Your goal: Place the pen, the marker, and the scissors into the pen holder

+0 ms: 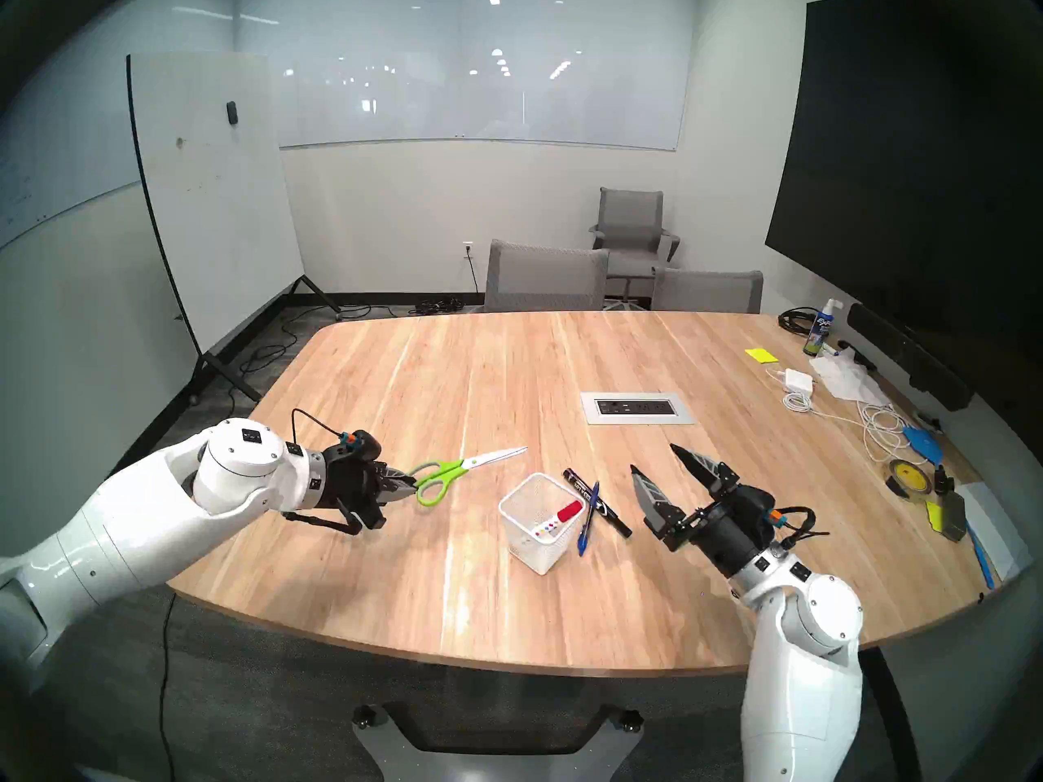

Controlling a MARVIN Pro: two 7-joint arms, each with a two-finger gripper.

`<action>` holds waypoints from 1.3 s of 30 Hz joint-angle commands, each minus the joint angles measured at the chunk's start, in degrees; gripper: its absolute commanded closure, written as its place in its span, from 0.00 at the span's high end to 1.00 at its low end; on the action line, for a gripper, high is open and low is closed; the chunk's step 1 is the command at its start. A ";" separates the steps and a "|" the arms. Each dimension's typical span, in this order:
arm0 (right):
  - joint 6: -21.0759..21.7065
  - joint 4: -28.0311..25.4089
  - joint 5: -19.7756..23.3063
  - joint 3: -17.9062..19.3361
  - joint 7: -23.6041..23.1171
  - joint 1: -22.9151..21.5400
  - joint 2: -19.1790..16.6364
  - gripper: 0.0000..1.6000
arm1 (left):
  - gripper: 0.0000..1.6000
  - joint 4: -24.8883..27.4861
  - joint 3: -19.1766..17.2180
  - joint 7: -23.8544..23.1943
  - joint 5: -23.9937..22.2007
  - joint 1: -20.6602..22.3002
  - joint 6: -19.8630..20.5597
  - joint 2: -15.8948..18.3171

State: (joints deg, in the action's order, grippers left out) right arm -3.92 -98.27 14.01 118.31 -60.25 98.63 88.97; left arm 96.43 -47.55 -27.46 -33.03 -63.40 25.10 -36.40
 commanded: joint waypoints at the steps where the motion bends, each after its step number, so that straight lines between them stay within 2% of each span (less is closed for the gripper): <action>1: 0.08 -0.94 0.25 -0.12 0.01 -0.53 0.08 1.00 | 0.00 3.89 -3.57 0.63 -2.39 -0.12 -1.05 3.09; 9: 0.10 -0.95 0.20 -0.08 -0.04 -0.56 0.13 1.00 | 0.00 7.02 -5.41 0.09 -4.12 -0.78 -0.73 6.94; 21: 0.02 -0.83 0.13 -0.01 -0.18 -0.64 0.18 1.00 | 0.00 13.84 -8.48 -2.01 -4.75 4.12 2.83 9.14; 27: 0.04 -0.84 0.10 0.03 -0.23 -0.66 0.22 1.00 | 0.00 16.99 -8.22 -5.49 -2.41 7.54 6.95 11.12; 31: 0.07 -0.87 0.07 0.06 -0.24 -0.67 0.27 1.00 | 0.00 19.16 -6.82 -9.50 0.20 9.46 9.96 12.78; 39: 0.05 -0.84 0.02 0.10 -0.31 -0.71 0.31 1.00 | 0.00 21.58 -8.06 -14.93 2.87 13.24 12.19 13.91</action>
State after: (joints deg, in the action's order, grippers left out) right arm -3.90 -98.23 13.77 118.56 -60.58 98.46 89.21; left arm 115.49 -54.01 -39.04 -31.85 -55.52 36.08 -24.08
